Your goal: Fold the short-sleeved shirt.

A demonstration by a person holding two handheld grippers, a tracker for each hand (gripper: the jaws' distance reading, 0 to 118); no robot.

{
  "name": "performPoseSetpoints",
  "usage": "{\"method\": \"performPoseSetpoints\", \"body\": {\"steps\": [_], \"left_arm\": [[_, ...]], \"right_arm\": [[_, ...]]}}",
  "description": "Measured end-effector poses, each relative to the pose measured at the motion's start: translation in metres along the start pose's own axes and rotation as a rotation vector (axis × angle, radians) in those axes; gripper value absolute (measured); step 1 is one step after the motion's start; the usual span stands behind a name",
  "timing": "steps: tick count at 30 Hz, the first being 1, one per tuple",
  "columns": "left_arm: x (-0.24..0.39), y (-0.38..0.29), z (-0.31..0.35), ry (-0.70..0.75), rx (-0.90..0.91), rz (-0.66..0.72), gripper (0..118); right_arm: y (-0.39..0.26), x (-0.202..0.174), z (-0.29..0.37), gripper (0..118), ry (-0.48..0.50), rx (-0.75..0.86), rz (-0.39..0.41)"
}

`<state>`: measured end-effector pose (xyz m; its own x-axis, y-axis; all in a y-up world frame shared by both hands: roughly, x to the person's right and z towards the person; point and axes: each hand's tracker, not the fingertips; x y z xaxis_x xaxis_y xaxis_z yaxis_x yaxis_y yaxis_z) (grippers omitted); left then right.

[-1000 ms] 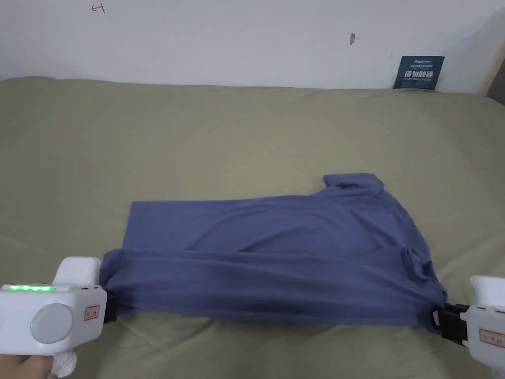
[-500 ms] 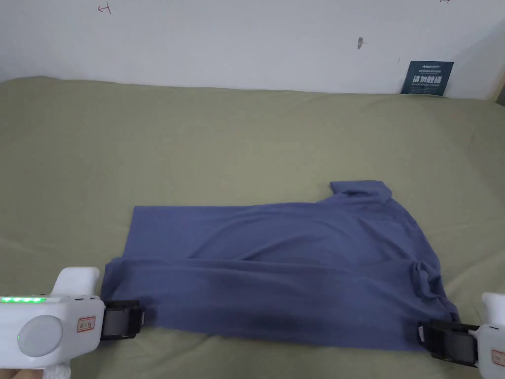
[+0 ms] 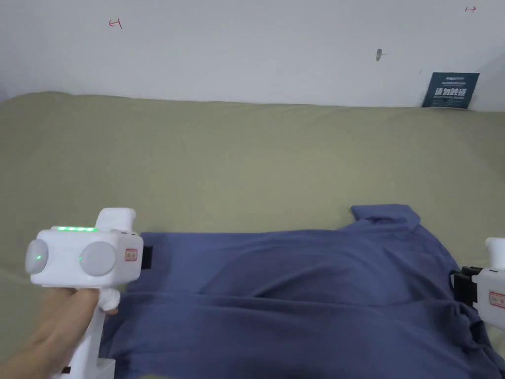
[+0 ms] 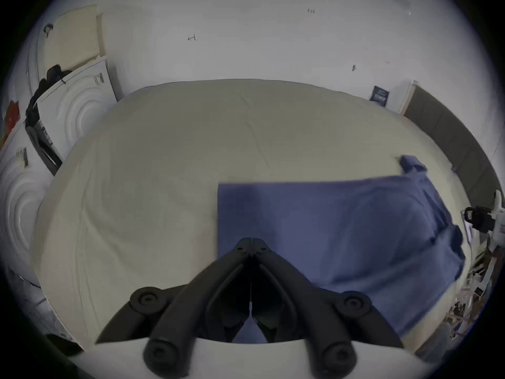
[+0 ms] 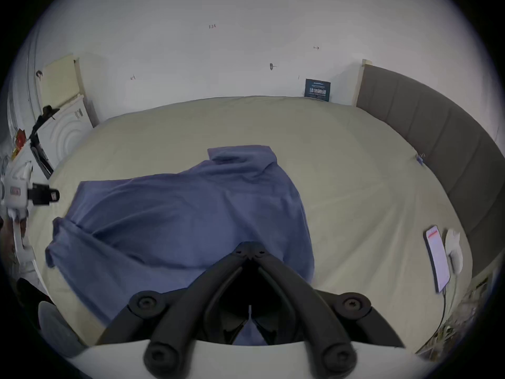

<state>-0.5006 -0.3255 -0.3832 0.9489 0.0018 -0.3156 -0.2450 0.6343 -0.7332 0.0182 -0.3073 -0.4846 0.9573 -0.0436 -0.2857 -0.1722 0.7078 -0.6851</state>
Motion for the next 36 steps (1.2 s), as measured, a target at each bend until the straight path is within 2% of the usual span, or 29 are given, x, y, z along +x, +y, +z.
{"method": "performPoseSetpoints", "body": {"steps": [1, 3, 4, 5, 7, 10, 12, 13, 14, 16, 19, 20, 21, 22, 23, 24, 25, 27, 28, 29, 30, 31, 33, 34, 36], "left_arm": [[-0.003, 0.01, -0.014, 0.015, -0.012, -0.017, 13], [-0.004, 0.028, -0.043, 0.067, -0.052, -0.035, 85], [-0.008, 0.032, -0.06, 0.064, -0.086, -0.033, 113], [-0.011, 0.033, -0.074, 0.092, -0.1, -0.021, 118], [-0.008, 0.041, -0.092, 0.115, -0.087, -0.029, 118], [-0.003, 0.044, -0.11, 0.088, -0.157, -0.057, 117], [0.002, 0.042, -0.112, 0.111, -0.166, -0.089, 106], [0.002, 0.042, -0.106, 0.06, -0.148, -0.063, 96], [0.003, 0.045, -0.099, 0.008, -0.126, -0.043, 64], [0.009, 0.044, -0.094, 0.007, -0.103, -0.096, 1], [0.013, 0.041, -0.096, 0.018, -0.123, -0.125, 1], [0.013, 0.041, -0.096, 0.022, -0.117, -0.125, 1], [0.012, 0.041, -0.098, 0.02, -0.117, -0.121, 1], [0.012, 0.041, -0.099, 0.018, -0.117, -0.113, 1], [0.012, 0.041, -0.101, 0.016, -0.118, -0.107, 1], [0.013, 0.042, -0.102, 0.015, -0.119, -0.108, 1], [0.013, 0.042, -0.103, 0.015, -0.12, -0.11, 1], [0.012, 0.042, -0.102, 0.014, -0.117, -0.107, 1], [0.012, 0.042, -0.103, 0.014, -0.116, -0.105, 1], [0.013, 0.043, -0.103, 0.014, -0.116, -0.102, 1], [0.012, 0.043, -0.102, 0.015, -0.113, -0.099, 1], [0.013, 0.043, -0.1, 0.017, -0.112, -0.1, 1], [0.014, 0.046, -0.093, 0.021, -0.1, -0.103, 1], [0.014, 0.045, -0.082, 0.023, -0.081, -0.09, 1], [0.011, 0.049, -0.064, 0.009, -0.048, -0.061, 1]], "right_arm": [[0.008, 0.004, -0.008, 0, -0.008, 0.0, 0.009], [0.015, 0.011, -0.027, 0, -0.017, -0.001, 0.021], [0.019, 0.015, -0.038, 0, -0.01, -0.019, 0.025], [0.022, 0.02, -0.048, 0, -0.022, -0.028, 0.033], [0.024, 0.018, -0.058, 0, -0.064, -0.036, 0.07], [0.029, 0.028, -0.076, 0, -0.073, -0.065, 0.068], [0.034, 0.032, -0.087, 0, -0.09, -0.09, 0.065], [0.037, 0.036, -0.093, 0, -0.091, -0.097, 0.064], [0.04, 0.039, -0.098, 0, -0.098, -0.1, 0.059], [0.048, 0.044, -0.109, 0, -0.098, -0.119, 0.041], [0.06, 0.049, -0.128, 3, -0.106, -0.123, 0.023], [0.065, 0.05, -0.135, 16, -0.114, -0.125, 0.024], [0.07, 0.052, -0.141, 43, -0.115, -0.135, 0.025], [0.074, 0.055, -0.15, 83, -0.107, -0.158, 0.018], [0.077, 0.057, -0.163, 118, -0.092, -0.213, 0.007], [0.079, 0.058, -0.172, 114, -0.1, -0.237, 0.004], [0.083, 0.06, -0.172, 109, -0.138, -0.177, 0.023], [0.077, 0.051, -0.188, 105, -0.22, -0.288, 0.089], [0.073, 0.048, -0.191, 101, -0.21, -0.302, 0.096], [0.074, 0.049, -0.183, 79, -0.176, -0.26, 0.063], [0.078, 0.049, -0.175, 44, -0.124, -0.256, -0.002], [0.079, 0.05, -0.169, 1, -0.073, -0.234, -0.032], [0.078, 0.04, -0.153, 1, -0.116, -0.156, 0.051], [0.08, 0.036, -0.146, 1, -0.093, -0.172, 0.074], [0.084, 0.036, -0.124, 1, -0.094, -0.159, 0.084]]}}
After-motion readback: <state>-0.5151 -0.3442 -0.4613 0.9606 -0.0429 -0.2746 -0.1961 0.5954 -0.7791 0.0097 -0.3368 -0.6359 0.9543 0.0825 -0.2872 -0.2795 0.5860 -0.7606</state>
